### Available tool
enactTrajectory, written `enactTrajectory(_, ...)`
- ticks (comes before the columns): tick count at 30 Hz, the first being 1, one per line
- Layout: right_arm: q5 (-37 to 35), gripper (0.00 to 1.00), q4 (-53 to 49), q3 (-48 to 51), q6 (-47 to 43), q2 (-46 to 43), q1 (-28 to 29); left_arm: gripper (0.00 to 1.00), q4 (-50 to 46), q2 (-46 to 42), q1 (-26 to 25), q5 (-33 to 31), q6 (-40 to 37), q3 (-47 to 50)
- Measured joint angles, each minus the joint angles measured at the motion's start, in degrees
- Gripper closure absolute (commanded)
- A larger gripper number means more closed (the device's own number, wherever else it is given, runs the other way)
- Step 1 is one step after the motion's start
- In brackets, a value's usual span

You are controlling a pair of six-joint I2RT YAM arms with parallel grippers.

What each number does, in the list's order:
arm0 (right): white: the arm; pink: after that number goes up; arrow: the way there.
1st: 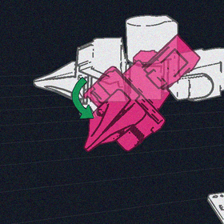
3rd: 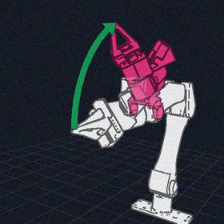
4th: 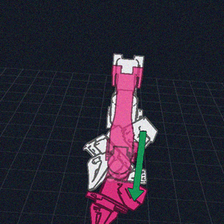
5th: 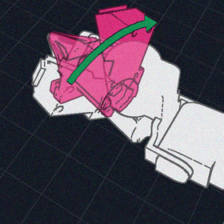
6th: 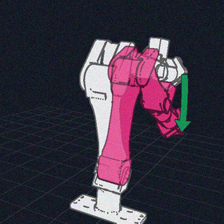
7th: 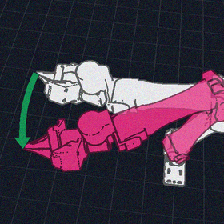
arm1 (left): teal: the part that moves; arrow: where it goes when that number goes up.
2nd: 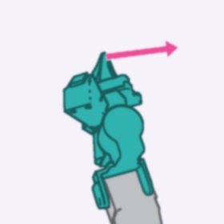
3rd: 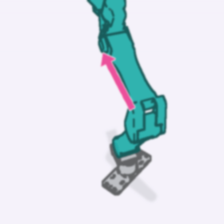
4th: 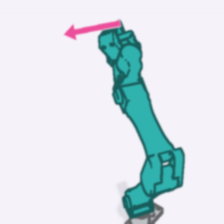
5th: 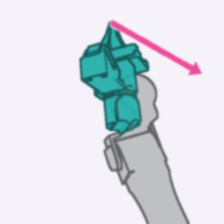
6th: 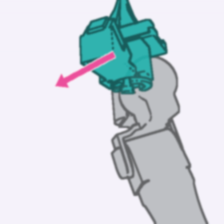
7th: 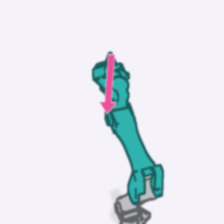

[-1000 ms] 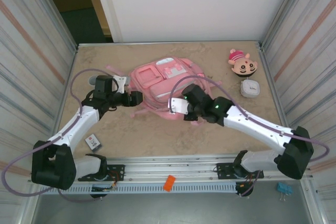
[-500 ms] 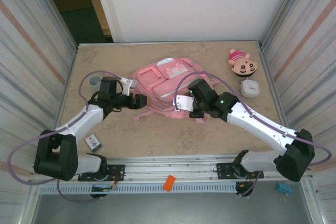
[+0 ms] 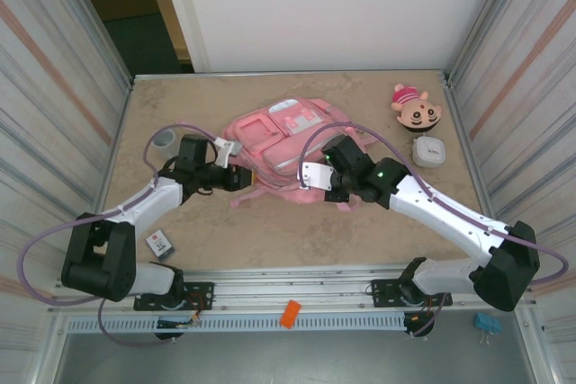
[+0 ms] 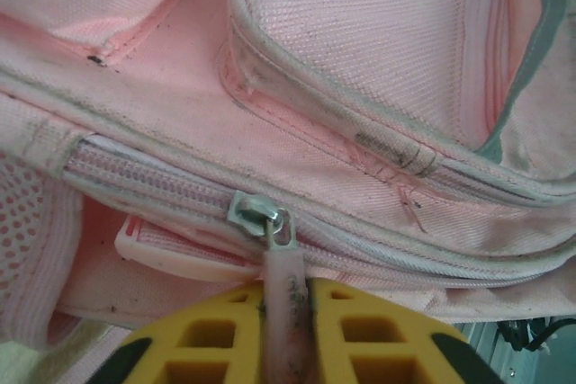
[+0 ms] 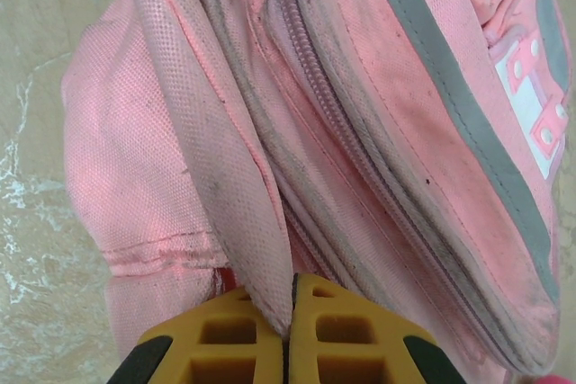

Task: Pack books, pencil case, and school supplies into a backpack

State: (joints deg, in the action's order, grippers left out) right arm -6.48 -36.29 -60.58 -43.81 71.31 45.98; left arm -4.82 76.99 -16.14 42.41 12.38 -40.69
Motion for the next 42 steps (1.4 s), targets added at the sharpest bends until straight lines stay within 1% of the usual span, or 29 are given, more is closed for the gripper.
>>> enactTrajectory(8,-1.73,1.0,0.61,0.0,4.26,1.07,1.22,0.9,2.69,-1.07,-0.72,1.2,6.51,0.44)
enactTrajectory(13,-3.41,1.0,0.7,0.0,6.75,2.27,2.64,0.88,3.85,-1.4,-4.13,1.14,8.66,0.31)
enactTrajectory(17,-4.2,1.0,0.72,0.04,9.03,2.56,2.67,0.86,5.01,-1.4,-7.28,1.07,10.67,0.04)
enactTrajectory(21,-4.46,1.0,1.11,0.04,10.8,2.56,2.64,0.86,6.56,-1.4,-9.25,0.94,13.64,0.0)
enactTrajectory(27,-4.46,1.0,1.81,0.52,11.98,2.08,1.97,0.83,14.08,-1.42,-10.16,0.26,20.76,2.62)
enactTrajectory(30,-4.37,1.0,1.97,1.27,12.2,1.27,1.42,0.81,17.09,-1.42,-11.82,-0.55,23.56,3.52)
enactTrajectory(33,-4.68,1.0,1.84,1.57,12.33,0.76,0.74,0.81,20.87,-1.42,-14.47,-1.7,26.95,4.52)
enactTrajectory(35,-4.22,1.0,2.47,1.6,12.46,0.76,0.52,0.8,25.55,-1.42,-16.92,-0.79,29.92,5.79)
enactTrajectory(37,-4.02,1.0,4.17,1.62,13.03,0.79,0.81,0.8,32.35,-1.42,-20.55,-0.22,33.51,6.95)
enactTrajectory(40,-3.3,1.0,6.27,2.01,13.92,0.76,0.46,0.8,39.85,-1.42,-23.23,-0.04,38.27,8.24)
enactTrajectory(42,-2.36,1.0,7.76,2.32,14.75,0.74,0.07,0.78,41.57,-1.49,-24.22,-0.07,39.58,8.48)
